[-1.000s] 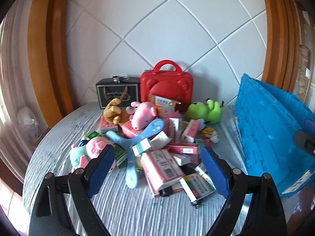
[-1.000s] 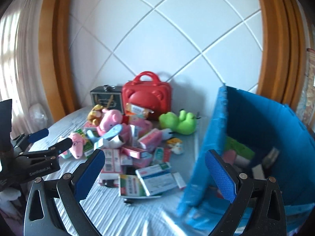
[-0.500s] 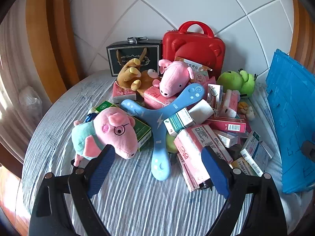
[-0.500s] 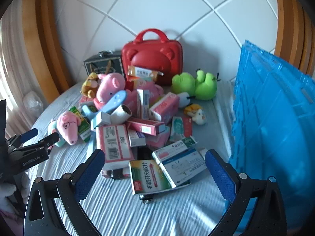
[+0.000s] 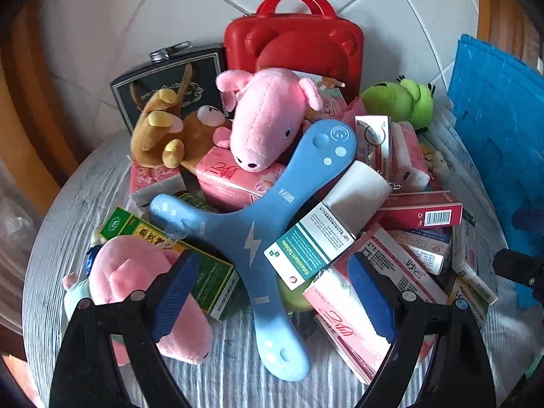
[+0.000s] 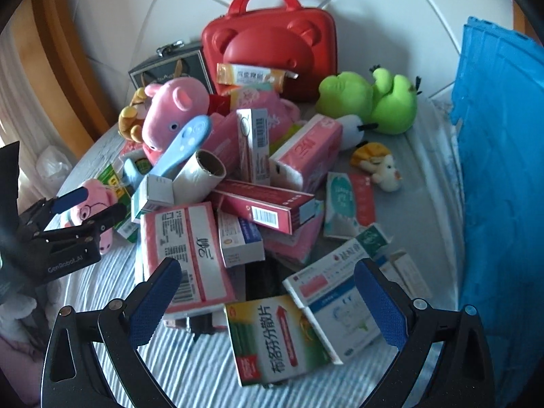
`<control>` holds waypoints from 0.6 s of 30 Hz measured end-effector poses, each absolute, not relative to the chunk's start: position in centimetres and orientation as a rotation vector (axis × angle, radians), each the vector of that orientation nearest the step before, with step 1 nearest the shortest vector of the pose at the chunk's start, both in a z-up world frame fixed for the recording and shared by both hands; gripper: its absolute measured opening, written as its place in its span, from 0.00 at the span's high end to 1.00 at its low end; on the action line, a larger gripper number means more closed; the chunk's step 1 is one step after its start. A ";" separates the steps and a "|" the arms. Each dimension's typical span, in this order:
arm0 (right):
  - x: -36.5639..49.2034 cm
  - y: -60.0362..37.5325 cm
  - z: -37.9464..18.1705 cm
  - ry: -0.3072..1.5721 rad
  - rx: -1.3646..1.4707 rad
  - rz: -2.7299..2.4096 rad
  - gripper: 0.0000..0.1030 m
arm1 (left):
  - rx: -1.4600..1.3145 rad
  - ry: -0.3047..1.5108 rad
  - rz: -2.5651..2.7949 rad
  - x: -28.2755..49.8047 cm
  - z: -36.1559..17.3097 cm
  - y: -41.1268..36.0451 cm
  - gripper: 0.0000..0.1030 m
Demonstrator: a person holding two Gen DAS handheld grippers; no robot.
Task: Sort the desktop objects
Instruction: 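Grasp the white tablet box with the left gripper while the right grasps a small white box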
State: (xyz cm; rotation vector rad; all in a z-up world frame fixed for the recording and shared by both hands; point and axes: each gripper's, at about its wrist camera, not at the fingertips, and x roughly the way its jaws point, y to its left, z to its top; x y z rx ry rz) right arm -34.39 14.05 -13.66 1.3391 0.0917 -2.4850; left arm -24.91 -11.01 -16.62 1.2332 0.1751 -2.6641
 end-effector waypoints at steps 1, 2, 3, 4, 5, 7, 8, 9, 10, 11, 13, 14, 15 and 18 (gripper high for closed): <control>-34.8 13.8 -14.1 0.083 1.355 -2.476 0.00 | 1.250 0.152 -2.682 -25.3 -17.1 -10.9 0.13; -35.1 13.6 -14.5 0.074 1.369 -2.469 0.00 | 1.270 0.124 -2.696 -25.7 -17.6 -10.7 0.13; -35.5 13.4 -14.9 0.066 1.385 -2.462 0.00 | 1.289 0.095 -2.704 -26.2 -18.1 -10.6 0.13; -35.9 13.2 -15.3 0.056 1.401 -2.452 0.00 | 1.294 0.086 -2.716 -26.5 -18.5 -10.5 0.13; -36.2 13.0 -15.7 0.045 1.412 -2.444 0.00 | 1.291 0.109 -2.739 -26.9 -18.6 -10.6 0.13; -36.8 12.7 -16.6 0.032 1.445 -2.437 0.00 | 1.296 0.169 -2.767 -27.6 -18.8 -11.0 0.21; -37.1 12.6 -16.9 0.032 1.453 -2.433 0.02 | 1.301 0.188 -2.780 -28.1 -19.0 -11.0 0.24; -37.3 12.4 -17.2 0.035 1.454 -2.431 0.07 | 1.313 0.206 -2.792 -28.6 -19.2 -10.9 0.27; -37.6 12.2 -17.5 0.039 1.457 -2.434 0.10 | 1.329 0.222 -2.800 -29.0 -19.4 -10.9 0.32; -37.8 12.1 -17.8 0.040 1.467 -2.430 0.17 | 1.339 0.243 -2.810 -29.2 -19.5 -10.8 0.34; -38.3 11.9 -18.4 0.043 1.479 -2.417 0.23 | 1.334 0.235 -2.810 -29.2 -19.4 -10.6 0.34; -38.5 11.8 -18.6 0.041 1.478 -2.411 0.23 | 1.336 0.243 -2.812 -29.0 -19.4 -10.7 0.34; -38.7 11.7 -18.9 0.039 1.480 -2.402 0.23 | 1.344 0.265 -2.810 -28.8 -19.5 -10.9 0.34; -39.0 11.5 -19.4 0.035 1.466 -2.387 0.37 | 1.341 0.309 -2.818 -28.0 -19.8 -11.6 0.34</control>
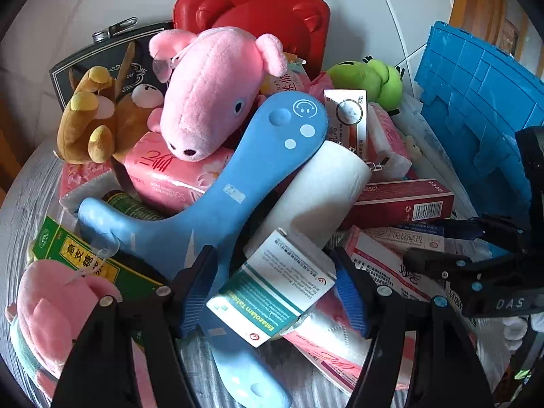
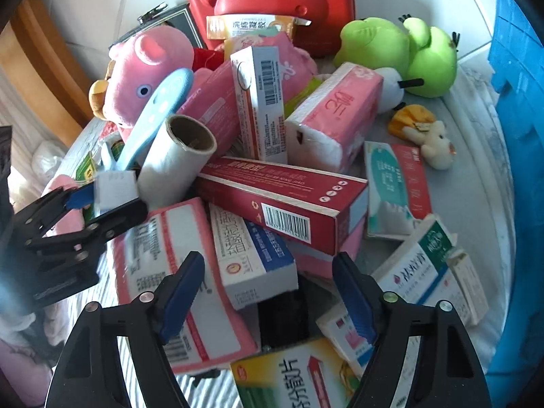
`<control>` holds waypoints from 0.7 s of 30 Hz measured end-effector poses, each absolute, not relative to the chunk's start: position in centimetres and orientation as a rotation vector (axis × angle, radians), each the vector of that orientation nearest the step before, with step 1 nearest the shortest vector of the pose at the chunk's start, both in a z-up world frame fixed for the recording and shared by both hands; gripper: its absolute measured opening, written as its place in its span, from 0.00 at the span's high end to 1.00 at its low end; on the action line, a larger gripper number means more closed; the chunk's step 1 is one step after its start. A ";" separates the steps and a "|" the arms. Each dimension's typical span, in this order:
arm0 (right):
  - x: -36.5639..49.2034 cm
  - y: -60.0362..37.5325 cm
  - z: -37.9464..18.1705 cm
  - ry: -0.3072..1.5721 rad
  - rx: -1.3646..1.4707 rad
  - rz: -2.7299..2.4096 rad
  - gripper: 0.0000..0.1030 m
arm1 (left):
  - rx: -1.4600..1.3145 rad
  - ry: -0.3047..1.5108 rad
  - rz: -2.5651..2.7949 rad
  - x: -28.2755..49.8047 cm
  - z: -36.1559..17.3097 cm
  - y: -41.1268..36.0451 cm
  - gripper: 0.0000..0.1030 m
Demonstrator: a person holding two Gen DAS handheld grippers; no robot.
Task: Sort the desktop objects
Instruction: 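Grasp the white tablet box with the left gripper while the right grasps a small white box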
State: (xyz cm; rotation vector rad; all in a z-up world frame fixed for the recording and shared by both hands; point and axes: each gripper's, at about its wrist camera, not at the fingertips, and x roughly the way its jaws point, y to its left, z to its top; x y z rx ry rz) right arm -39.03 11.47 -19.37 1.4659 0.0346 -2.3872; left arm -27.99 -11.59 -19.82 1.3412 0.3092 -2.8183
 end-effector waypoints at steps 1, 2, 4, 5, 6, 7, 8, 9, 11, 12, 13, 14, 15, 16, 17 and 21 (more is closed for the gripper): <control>-39.1 11.5 -19.3 0.027 1.457 -2.386 0.43 | 1.343 0.306 -2.817 -27.9 -19.9 -11.7 0.34; -39.0 11.4 -19.2 0.022 1.448 -2.377 0.55 | 1.346 0.300 -2.814 -27.8 -19.9 -11.6 0.35; -38.9 11.0 -19.1 0.059 1.438 -2.377 0.56 | 1.349 0.303 -2.823 -27.6 -19.7 -11.6 0.46; -38.7 10.9 -18.9 0.069 1.430 -2.376 0.57 | 1.348 0.305 -2.821 -27.5 -19.6 -11.5 0.55; -38.4 10.9 -18.7 0.076 1.423 -2.376 0.58 | 1.342 0.284 -2.798 -27.3 -19.4 -11.5 0.58; -38.1 10.9 -18.5 0.083 1.417 -2.380 0.59 | 1.328 0.261 -2.775 -27.1 -19.2 -11.4 0.58; -37.8 10.9 -18.2 0.085 1.410 -2.385 0.60 | 1.310 0.264 -2.772 -26.8 -19.0 -11.4 0.58; -37.5 10.9 -17.9 0.088 1.400 -2.391 0.61 | 1.300 0.277 -2.766 -26.4 -18.9 -11.6 0.59; -36.8 11.0 -17.1 0.102 1.378 -2.403 0.61 | 1.275 0.283 -2.753 -25.6 -18.4 -11.7 0.59; -36.4 11.0 -16.6 0.111 1.364 -2.412 0.62 | 1.257 0.274 -2.750 -25.2 -18.0 -11.7 0.59; -36.0 11.0 -16.2 0.116 1.347 -2.419 0.62 | 1.238 0.266 -2.750 -24.8 -17.6 -11.7 0.59; -35.7 11.0 -15.7 0.121 1.331 -2.427 0.62 | 1.217 0.262 -2.753 -24.3 -17.0 -11.6 0.59; -35.3 11.1 -15.1 0.125 1.314 -2.436 0.62 | 1.196 0.266 -2.760 -23.9 -16.4 -11.5 0.58; -35.0 11.2 -14.4 0.127 1.296 -2.443 0.62 | 1.172 0.271 -2.764 -23.5 -15.8 -11.5 0.59; -35.0 11.1 -14.0 0.129 1.281 -2.449 0.62 | 1.145 0.274 -2.771 -23.1 -15.1 -11.4 0.59; -33.1 11.2 -10.9 0.165 1.184 -2.500 0.62 | 1.046 0.274 -2.806 -21.5 -12.1 -10.5 0.58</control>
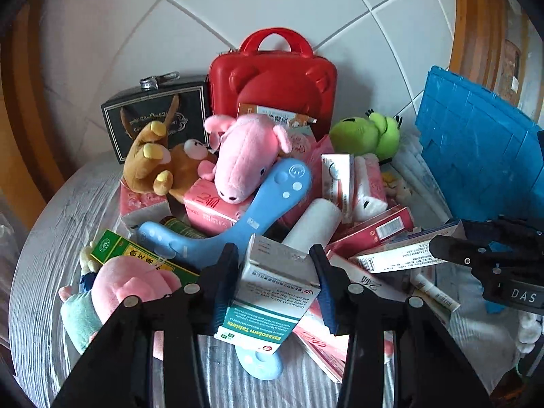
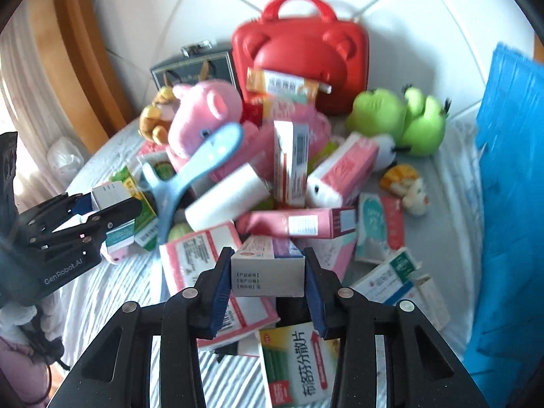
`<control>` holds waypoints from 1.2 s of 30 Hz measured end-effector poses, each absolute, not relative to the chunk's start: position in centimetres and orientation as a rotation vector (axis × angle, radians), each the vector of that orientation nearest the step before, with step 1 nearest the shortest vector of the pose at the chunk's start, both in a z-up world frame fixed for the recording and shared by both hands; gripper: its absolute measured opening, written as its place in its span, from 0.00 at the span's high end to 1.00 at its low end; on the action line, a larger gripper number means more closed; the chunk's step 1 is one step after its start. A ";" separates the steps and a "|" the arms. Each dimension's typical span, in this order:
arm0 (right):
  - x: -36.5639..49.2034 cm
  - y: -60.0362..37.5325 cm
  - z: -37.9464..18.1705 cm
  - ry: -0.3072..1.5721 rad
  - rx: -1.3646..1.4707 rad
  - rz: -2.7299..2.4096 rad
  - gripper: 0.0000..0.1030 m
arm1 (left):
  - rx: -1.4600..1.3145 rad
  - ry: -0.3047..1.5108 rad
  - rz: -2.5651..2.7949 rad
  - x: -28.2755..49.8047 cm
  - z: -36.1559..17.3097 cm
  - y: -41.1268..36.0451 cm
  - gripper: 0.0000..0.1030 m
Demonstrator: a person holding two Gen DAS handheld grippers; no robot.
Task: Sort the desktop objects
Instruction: 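Grasp the white tablet box with the left gripper while the right grasps a small white box, then carry both boxes into the blue crate and open both grippers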
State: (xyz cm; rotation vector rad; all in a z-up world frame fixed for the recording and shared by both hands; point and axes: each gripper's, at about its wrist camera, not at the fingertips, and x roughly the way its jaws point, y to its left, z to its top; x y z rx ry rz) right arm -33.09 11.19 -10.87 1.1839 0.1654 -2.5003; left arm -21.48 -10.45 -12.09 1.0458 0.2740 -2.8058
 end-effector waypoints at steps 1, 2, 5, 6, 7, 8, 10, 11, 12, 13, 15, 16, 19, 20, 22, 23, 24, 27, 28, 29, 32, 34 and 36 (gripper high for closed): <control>-32.5 11.3 -9.9 0.166 1.153 -2.515 0.62 | 1.021 0.271 -2.819 -21.0 -11.3 -10.2 0.58; -31.9 11.5 -9.0 0.163 1.123 -2.527 0.62 | 1.000 0.261 -2.824 -20.6 -10.6 -10.0 0.58; -30.4 12.2 -6.2 0.162 1.032 -2.572 0.62 | 0.928 0.243 -2.855 -19.6 -8.2 -8.9 0.58; -30.0 12.6 -5.5 0.166 1.005 -2.586 0.62 | 0.908 0.239 -2.862 -19.4 -7.5 -8.4 0.58; -29.4 13.0 -4.3 0.163 0.969 -2.608 0.62 | 0.885 0.233 -2.873 -19.2 -6.7 -7.8 0.59; -29.0 13.5 -3.3 0.157 0.937 -2.627 0.62 | 0.856 0.230 -2.888 -19.0 -5.9 -7.2 0.59; -27.8 14.6 -0.9 0.154 0.855 -2.674 0.62 | 0.798 0.223 -2.920 -18.7 -4.0 -5.8 0.59; -27.2 15.2 0.1 0.157 0.819 -2.695 0.62 | 0.764 0.221 -2.938 -18.6 -3.0 -5.0 0.59; -26.6 15.9 1.2 0.157 0.781 -2.717 0.62 | 0.741 0.217 -2.953 -18.5 -2.2 -4.3 0.59; -26.0 16.6 2.3 0.155 0.741 -2.741 0.62 | 0.714 0.210 -2.969 -18.5 -1.3 -3.4 0.59; -24.8 18.3 4.5 0.146 0.664 -2.788 0.62 | 0.666 0.196 -3.000 -18.5 0.5 -1.5 0.59; -24.3 19.1 5.3 0.142 0.635 -2.806 0.62 | 0.642 0.188 -3.018 -18.6 1.3 -0.6 0.59; -22.7 21.9 8.0 0.134 0.540 -2.872 0.62 | 0.564 0.131 -3.081 -18.9 3.9 3.0 0.58; -22.3 22.8 8.8 0.130 0.520 -2.888 0.63 | 0.535 0.106 -3.104 -19.1 4.9 4.5 0.58; -21.4 25.2 10.5 0.107 0.473 -2.928 0.62 | 0.500 0.079 -3.141 -19.4 6.5 7.1 0.58; -21.0 26.4 11.1 0.104 0.449 -2.952 0.63 | 0.478 0.067 -3.168 -19.7 7.4 8.7 0.58; -20.5 27.7 11.7 0.102 0.425 -2.982 0.63 | 0.465 0.053 -3.186 -19.9 8.1 10.1 0.58; -19.3 32.0 13.1 0.090 0.376 -3.055 0.62 | 0.446 0.014 -3.240 -21.0 10.1 14.8 0.58; -19.1 33.7 13.4 0.085 0.370 -3.083 0.62 | 0.448 0.005 -3.255 -21.5 10.6 16.4 0.58; -19.0 35.1 13.5 0.082 0.370 -3.106 0.62 | 0.449 -0.006 -3.266 -21.9 11.1 18.0 0.58; -18.6 39.7 13.7 0.070 0.396 -3.165 0.62 | 0.490 -0.024 -3.290 -23.7 12.1 23.0 0.58; -18.6 43.0 13.4 0.069 0.434 -3.202 0.62 | 0.531 -0.042 -3.299 -24.8 12.4 26.0 0.58; -18.9 45.7 12.9 0.080 0.490 -3.226 0.62 | 0.587 -0.063 -3.299 -25.8 12.1 29.0 0.58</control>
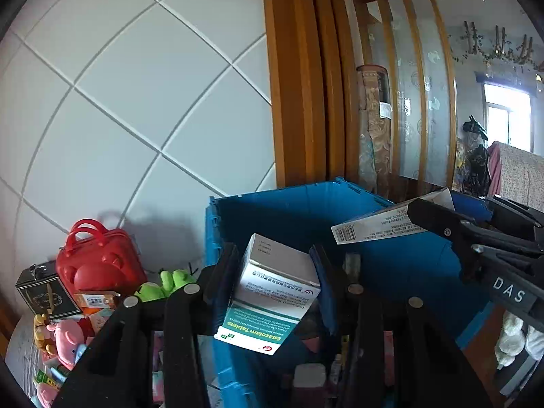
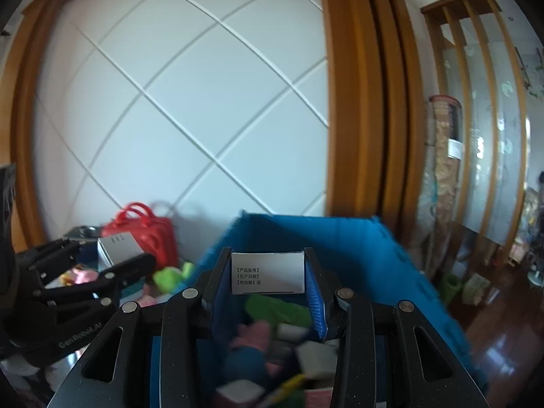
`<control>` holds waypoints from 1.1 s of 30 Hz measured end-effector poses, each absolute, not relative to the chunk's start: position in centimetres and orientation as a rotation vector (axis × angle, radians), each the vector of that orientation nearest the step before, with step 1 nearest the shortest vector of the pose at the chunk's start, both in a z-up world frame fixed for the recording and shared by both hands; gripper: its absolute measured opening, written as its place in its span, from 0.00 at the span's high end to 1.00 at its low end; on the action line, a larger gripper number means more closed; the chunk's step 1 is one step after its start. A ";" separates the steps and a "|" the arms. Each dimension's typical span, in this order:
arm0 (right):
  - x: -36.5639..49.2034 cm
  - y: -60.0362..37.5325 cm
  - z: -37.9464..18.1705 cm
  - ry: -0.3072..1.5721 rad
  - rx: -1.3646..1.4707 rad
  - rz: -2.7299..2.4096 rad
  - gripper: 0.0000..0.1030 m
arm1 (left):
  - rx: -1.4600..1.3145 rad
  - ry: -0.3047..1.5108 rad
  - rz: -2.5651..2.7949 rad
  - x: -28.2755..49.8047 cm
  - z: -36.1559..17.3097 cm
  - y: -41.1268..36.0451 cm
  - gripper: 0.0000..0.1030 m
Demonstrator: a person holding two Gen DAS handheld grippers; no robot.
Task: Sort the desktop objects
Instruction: 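Carry both boxes into the blue crate and open both grippers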
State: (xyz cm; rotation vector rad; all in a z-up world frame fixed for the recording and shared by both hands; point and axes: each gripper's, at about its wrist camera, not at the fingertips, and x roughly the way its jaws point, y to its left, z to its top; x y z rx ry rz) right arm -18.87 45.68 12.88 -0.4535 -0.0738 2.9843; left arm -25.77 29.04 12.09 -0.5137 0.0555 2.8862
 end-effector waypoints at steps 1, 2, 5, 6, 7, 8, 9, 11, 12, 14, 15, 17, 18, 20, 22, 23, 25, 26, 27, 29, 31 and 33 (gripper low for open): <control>-19.2 47.0 12.4 -0.081 -0.488 2.963 0.62 | -0.542 0.065 2.875 -26.3 11.9 30.5 0.58; -19.5 48.0 11.8 -0.083 -0.523 2.941 0.62 | -0.580 0.071 2.861 -27.2 11.6 32.0 0.58; -21.0 51.2 10.3 -0.111 -0.669 2.895 0.62 | -0.710 0.081 2.802 -29.5 10.6 35.6 0.59; -21.8 52.1 9.9 -0.125 -0.728 2.878 0.62 | -0.763 0.098 2.781 -30.5 10.3 36.7 0.59; -22.3 53.0 9.6 -0.137 -0.777 2.867 0.62 | -0.805 0.108 2.765 -31.5 10.0 37.3 0.59; -23.1 53.8 9.3 -0.146 -0.828 2.856 0.62 | -0.858 0.113 2.751 -32.6 9.8 38.0 0.59; -24.0 54.6 9.0 -0.145 -0.890 2.835 0.62 | -0.902 0.111 2.734 -33.4 9.5 38.4 0.59; -25.8 56.6 8.2 -0.139 -1.019 2.810 0.62 | -1.000 0.090 2.680 -35.2 8.7 39.1 0.58; -26.7 57.2 7.8 -0.133 -1.094 2.800 0.62 | -1.062 0.095 2.662 -36.0 8.1 39.5 0.58; -28.4 58.4 6.7 -0.128 -1.235 2.774 0.62 | -1.146 0.127 2.637 -37.2 7.1 40.0 0.58; -29.1 58.6 6.2 -0.138 -1.304 2.756 0.62 | -1.206 0.139 2.624 -37.9 6.5 40.2 0.58; -30.1 59.0 5.4 -0.143 -1.410 2.723 0.62 | -1.288 0.139 2.586 -38.6 5.7 40.4 0.58; -30.6 59.1 4.9 -0.141 -1.463 2.706 0.62 | -1.312 0.132 2.567 -38.8 5.4 40.5 0.58; -31.2 59.3 3.7 -0.146 -1.560 2.667 0.62 | -1.363 0.141 2.557 -39.0 5.0 40.7 0.58; -31.3 59.2 2.6 -0.187 -1.648 2.618 0.62 | -1.404 0.167 2.540 -38.9 4.5 40.9 0.58; -31.3 59.1 2.2 -0.212 -1.678 2.597 0.62 | -1.427 0.176 2.529 -38.8 4.4 41.1 0.58; -31.1 58.9 1.4 -0.268 -1.738 2.556 0.62 | -1.466 0.187 2.498 -38.6 4.2 41.3 0.58; -30.9 58.7 1.2 -0.289 -1.758 2.539 0.62 | -1.489 0.185 2.487 -38.5 4.1 41.2 0.58; -30.7 58.6 0.9 -0.318 -1.782 2.522 0.62 | -1.508 0.180 2.482 -38.6 3.9 41.1 0.58; -30.5 58.5 0.5 -0.344 -1.805 2.501 0.62 | -1.532 0.191 2.477 -38.4 3.9 41.1 0.58; -30.3 58.5 0.4 -0.355 -1.827 2.484 0.62 | -1.562 0.214 2.478 -38.4 3.9 41.2 0.49; -30.2 58.5 0.2 -0.362 -1.837 2.472 0.62 | -1.570 0.217 2.469 -38.0 3.9 41.2 0.45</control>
